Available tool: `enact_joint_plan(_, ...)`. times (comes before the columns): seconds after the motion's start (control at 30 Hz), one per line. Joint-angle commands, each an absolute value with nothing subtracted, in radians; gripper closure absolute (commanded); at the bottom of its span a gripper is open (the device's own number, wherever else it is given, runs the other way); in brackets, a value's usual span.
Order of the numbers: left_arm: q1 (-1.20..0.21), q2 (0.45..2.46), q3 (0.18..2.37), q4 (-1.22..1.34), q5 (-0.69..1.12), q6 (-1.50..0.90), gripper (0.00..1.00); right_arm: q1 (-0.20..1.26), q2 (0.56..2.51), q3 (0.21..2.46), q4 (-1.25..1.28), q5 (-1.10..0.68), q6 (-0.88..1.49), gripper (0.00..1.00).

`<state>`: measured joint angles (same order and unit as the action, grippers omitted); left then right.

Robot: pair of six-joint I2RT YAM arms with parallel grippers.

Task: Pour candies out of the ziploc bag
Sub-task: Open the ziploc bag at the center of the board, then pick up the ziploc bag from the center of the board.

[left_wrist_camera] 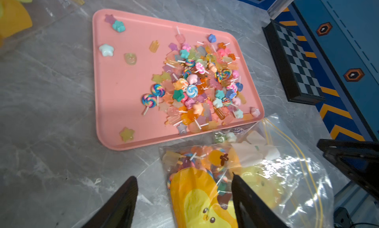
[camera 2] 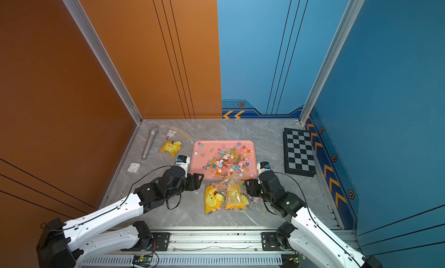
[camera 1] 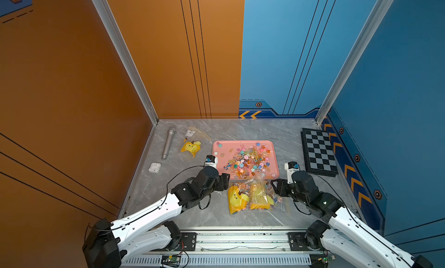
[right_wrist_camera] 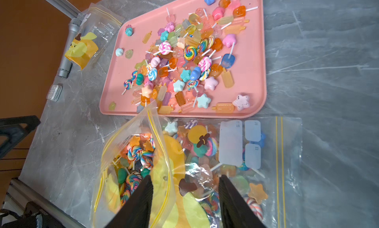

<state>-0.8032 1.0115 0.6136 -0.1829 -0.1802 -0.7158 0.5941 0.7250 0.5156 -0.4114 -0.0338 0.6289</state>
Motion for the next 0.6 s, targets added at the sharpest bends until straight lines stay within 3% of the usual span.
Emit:
enact_joint_plan(0.0, -0.79, 1.005, 0.555, -0.145, -0.098, -0.807, 0.25, 0.589, 0.737, 0.558, -0.438, -0.093, 0.597, 0.45)
enact_joint_plan(0.57, -0.842, 1.034, 0.385, 0.004, -0.071, -0.931, 0.23, 0.65, 0.782, 0.526, -0.315, -0.202, 0.625, 0.37)
